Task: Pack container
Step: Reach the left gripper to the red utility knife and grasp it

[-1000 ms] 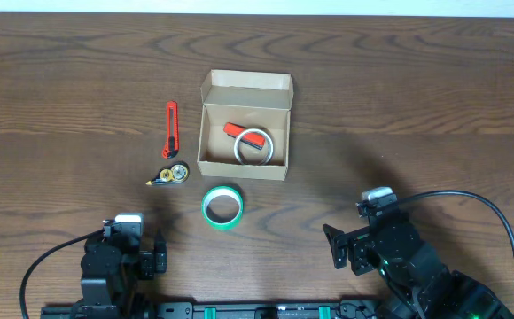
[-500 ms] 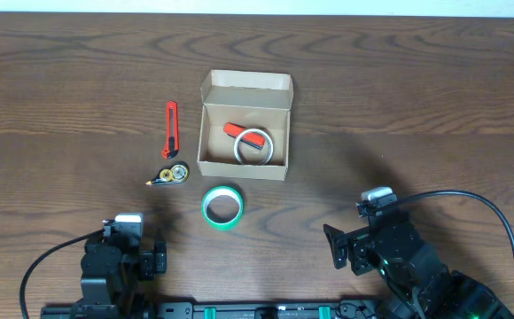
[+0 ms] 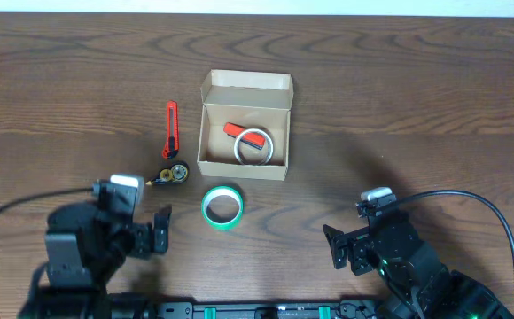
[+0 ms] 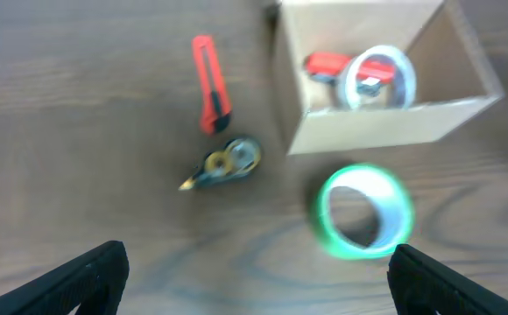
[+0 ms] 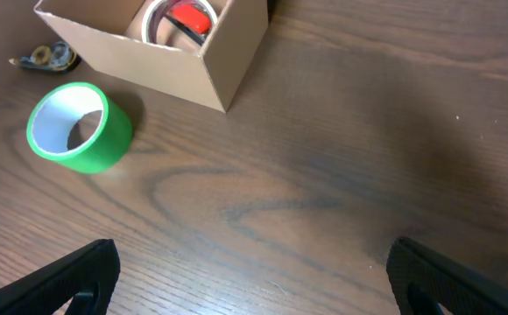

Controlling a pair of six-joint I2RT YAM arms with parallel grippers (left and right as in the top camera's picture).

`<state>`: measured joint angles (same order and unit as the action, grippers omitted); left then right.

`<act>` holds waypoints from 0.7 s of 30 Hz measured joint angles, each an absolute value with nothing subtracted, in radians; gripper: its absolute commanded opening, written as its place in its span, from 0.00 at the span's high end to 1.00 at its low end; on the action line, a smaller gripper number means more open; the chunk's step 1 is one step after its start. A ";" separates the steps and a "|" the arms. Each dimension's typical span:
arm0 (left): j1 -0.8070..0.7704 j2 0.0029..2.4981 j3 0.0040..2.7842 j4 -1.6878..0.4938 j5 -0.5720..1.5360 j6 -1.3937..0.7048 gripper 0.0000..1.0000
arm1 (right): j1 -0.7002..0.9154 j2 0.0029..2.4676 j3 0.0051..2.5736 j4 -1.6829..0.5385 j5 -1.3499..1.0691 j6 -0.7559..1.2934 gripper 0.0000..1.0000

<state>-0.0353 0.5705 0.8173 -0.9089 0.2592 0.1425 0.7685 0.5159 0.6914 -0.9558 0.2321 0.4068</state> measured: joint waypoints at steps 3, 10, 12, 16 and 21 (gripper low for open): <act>-0.035 0.682 0.914 -0.909 0.297 0.128 0.05 | 0.768 0.516 0.691 -0.955 0.232 0.407 0.01; -0.035 0.961 1.089 -0.896 0.377 0.107 0.05 | 0.768 0.516 0.691 -0.955 0.232 0.407 0.01; -0.035 1.047 1.129 -0.885 0.397 0.104 0.05 | 0.768 0.516 0.691 -0.955 0.233 0.407 0.01; -0.035 1.220 1.212 -0.873 0.392 0.074 0.04 | 0.768 0.516 0.691 -0.955 0.232 0.407 0.01; -0.033 1.433 1.337 -0.865 0.310 0.018 0.04 | 0.768 0.516 0.691 -0.955 0.232 0.408 0.01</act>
